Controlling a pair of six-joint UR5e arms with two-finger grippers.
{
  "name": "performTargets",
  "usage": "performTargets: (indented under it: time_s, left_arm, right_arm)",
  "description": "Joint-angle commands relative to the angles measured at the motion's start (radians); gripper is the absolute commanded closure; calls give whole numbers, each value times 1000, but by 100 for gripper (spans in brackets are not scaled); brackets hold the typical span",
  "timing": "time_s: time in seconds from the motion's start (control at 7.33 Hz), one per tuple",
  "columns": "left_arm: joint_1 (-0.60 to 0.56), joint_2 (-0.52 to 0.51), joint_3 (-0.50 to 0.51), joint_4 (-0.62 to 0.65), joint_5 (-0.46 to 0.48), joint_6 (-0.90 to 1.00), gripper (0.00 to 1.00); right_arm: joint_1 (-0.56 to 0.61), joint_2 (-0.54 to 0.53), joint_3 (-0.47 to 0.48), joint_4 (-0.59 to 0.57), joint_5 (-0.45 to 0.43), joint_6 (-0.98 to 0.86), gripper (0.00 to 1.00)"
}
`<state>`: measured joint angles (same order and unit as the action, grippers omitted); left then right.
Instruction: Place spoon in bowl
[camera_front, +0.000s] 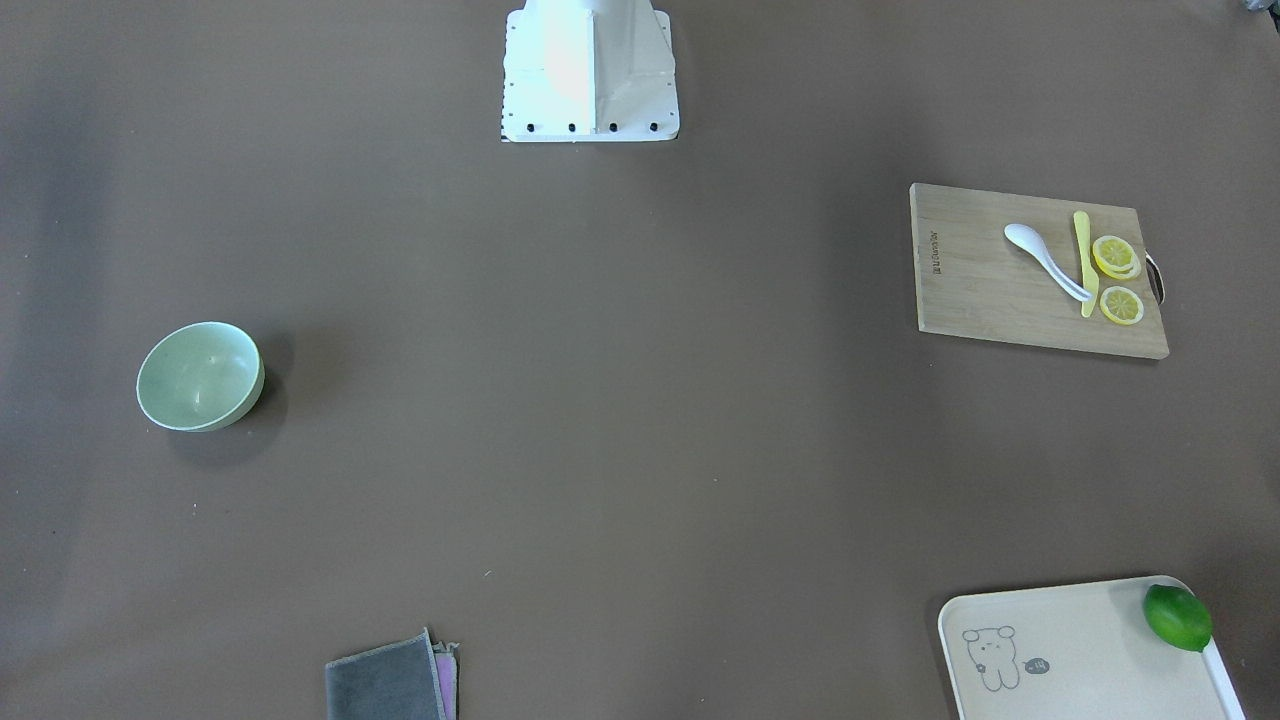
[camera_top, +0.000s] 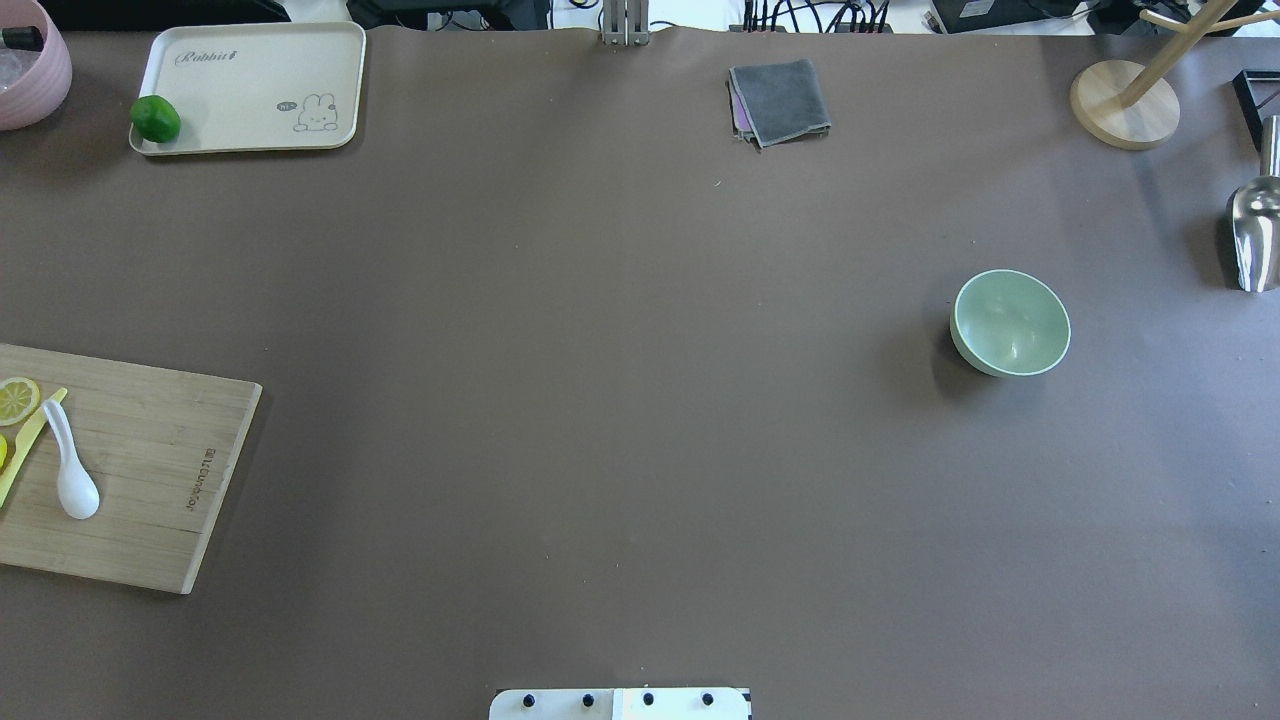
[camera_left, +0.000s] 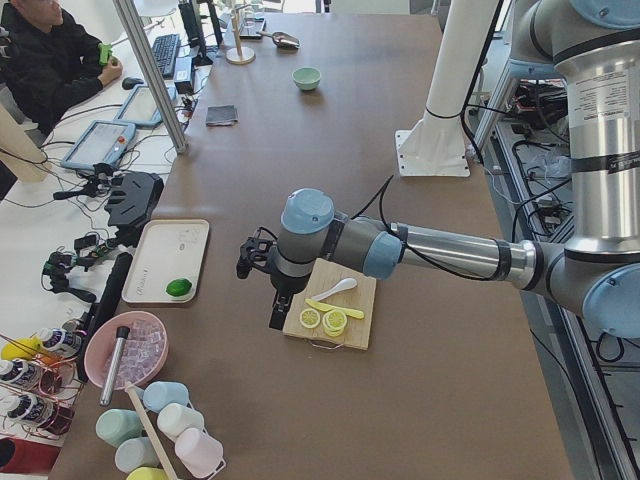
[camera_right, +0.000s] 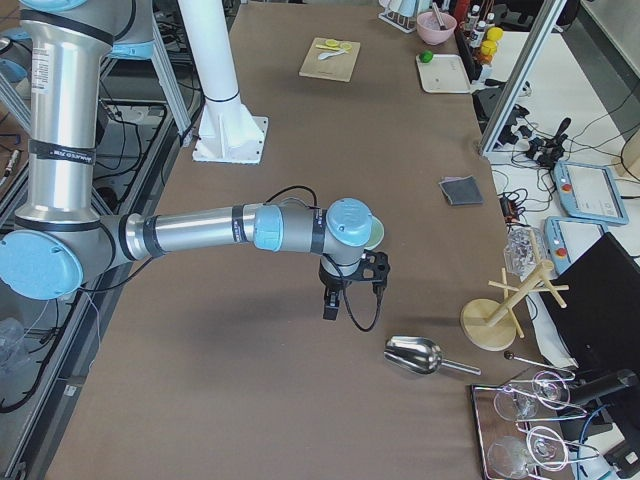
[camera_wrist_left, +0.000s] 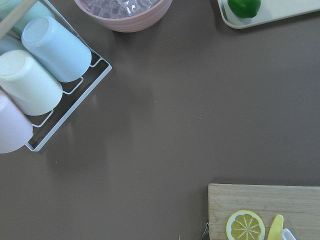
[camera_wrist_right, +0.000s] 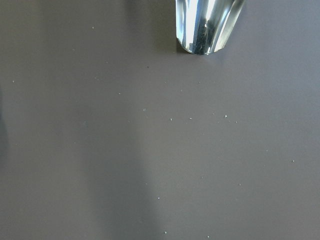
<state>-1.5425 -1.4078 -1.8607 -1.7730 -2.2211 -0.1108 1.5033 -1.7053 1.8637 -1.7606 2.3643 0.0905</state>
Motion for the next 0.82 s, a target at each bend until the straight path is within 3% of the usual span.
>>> performTargets:
  time_s: [0.0,0.68]
  left_arm:
    - [-2,1,26,-8,0,-1,1]
    - [-4,1,58,-10,6,-7,1]
  right_arm:
    - [0,0,0,1,0,0,0]
    - [0,4,17,6,10,0,0]
